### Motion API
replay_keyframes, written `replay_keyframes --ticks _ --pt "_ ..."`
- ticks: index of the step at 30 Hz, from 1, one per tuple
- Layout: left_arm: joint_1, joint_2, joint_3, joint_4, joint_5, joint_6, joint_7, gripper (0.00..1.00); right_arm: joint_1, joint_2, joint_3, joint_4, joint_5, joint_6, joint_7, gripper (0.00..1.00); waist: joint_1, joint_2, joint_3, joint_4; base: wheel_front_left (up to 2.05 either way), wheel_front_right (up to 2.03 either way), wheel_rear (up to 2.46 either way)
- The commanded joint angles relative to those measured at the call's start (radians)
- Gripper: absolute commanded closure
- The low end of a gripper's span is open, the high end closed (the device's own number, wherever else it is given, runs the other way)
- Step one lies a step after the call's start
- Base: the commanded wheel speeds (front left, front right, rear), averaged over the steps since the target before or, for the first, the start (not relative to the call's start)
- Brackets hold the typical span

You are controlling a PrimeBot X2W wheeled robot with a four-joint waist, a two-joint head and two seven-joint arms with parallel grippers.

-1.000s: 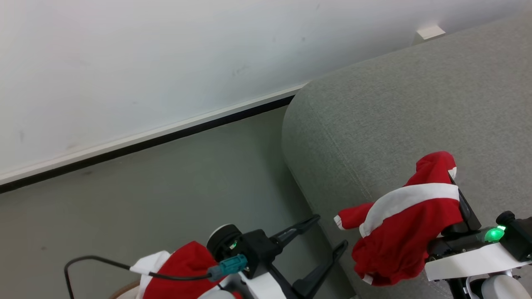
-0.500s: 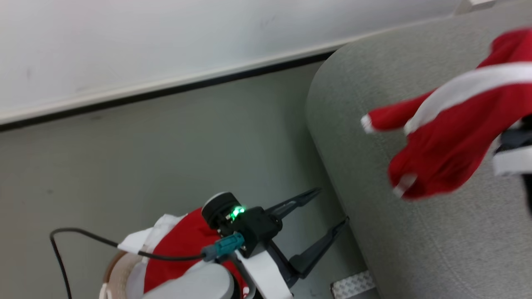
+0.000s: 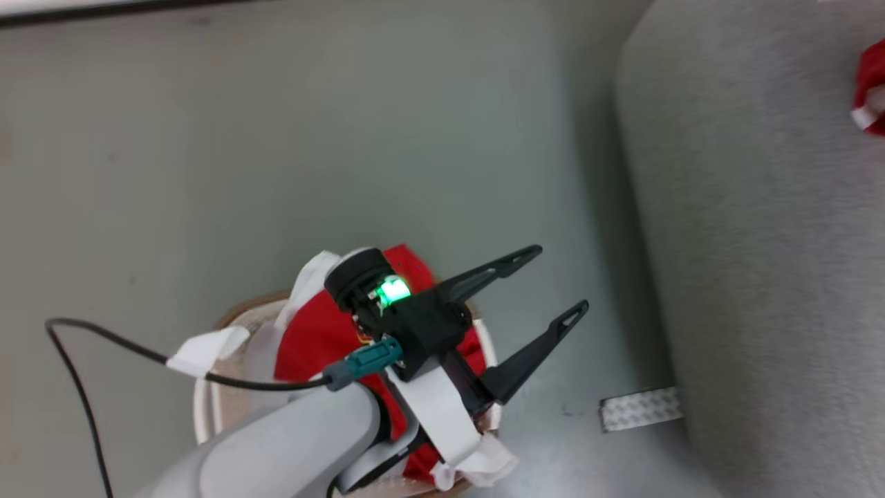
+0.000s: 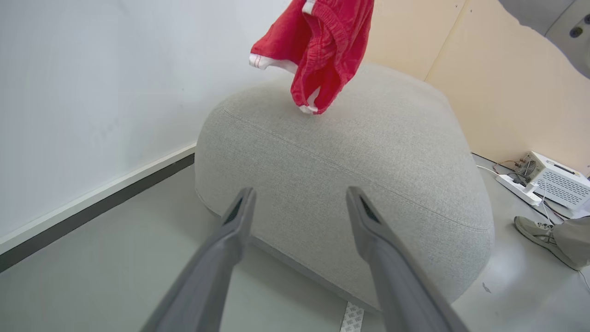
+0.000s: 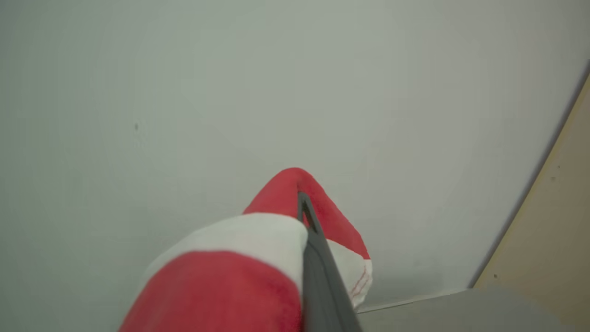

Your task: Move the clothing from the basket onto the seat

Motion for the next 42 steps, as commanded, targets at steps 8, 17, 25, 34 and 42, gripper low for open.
replay_keyframes --ticks 8,17,25,34,42 --pt "-0.03 0.009 0.014 0.008 0.009 0.003 -0.018 0.0 -0.031 -0.037 -0.03 0.252 -0.055 -0.003 0.005 1.0 -0.0003 0.0 0.123 0.102 0.0 0.0 0.0" --pt "-0.034 0.027 0.018 0.026 0.006 0.003 -0.021 0.0 0.022 -0.021 -0.046 0.503 -0.162 -0.003 0.109 0.71 -0.0003 0.0 0.121 0.11 0.0 0.0 0.0" --pt "0.011 0.034 0.023 0.055 -0.024 0.018 -0.043 0.0 0.025 -0.009 -0.011 0.528 -0.186 -0.003 0.146 0.0 -0.0003 0.0 0.035 0.084 0.0 0.0 0.0" --pt "0.111 0.041 0.032 0.104 -0.067 0.054 -0.08 0.0 0.124 -0.06 0.2 0.475 -0.055 -0.003 0.357 0.0 -0.0003 0.0 -0.203 0.056 0.0 0.0 0.0" --pt "0.247 0.072 0.087 0.102 -0.133 0.122 -0.106 0.0 0.298 -0.165 0.323 0.215 0.123 -0.003 0.426 0.0 -0.0003 0.0 -0.405 0.07 0.0 0.0 0.0"
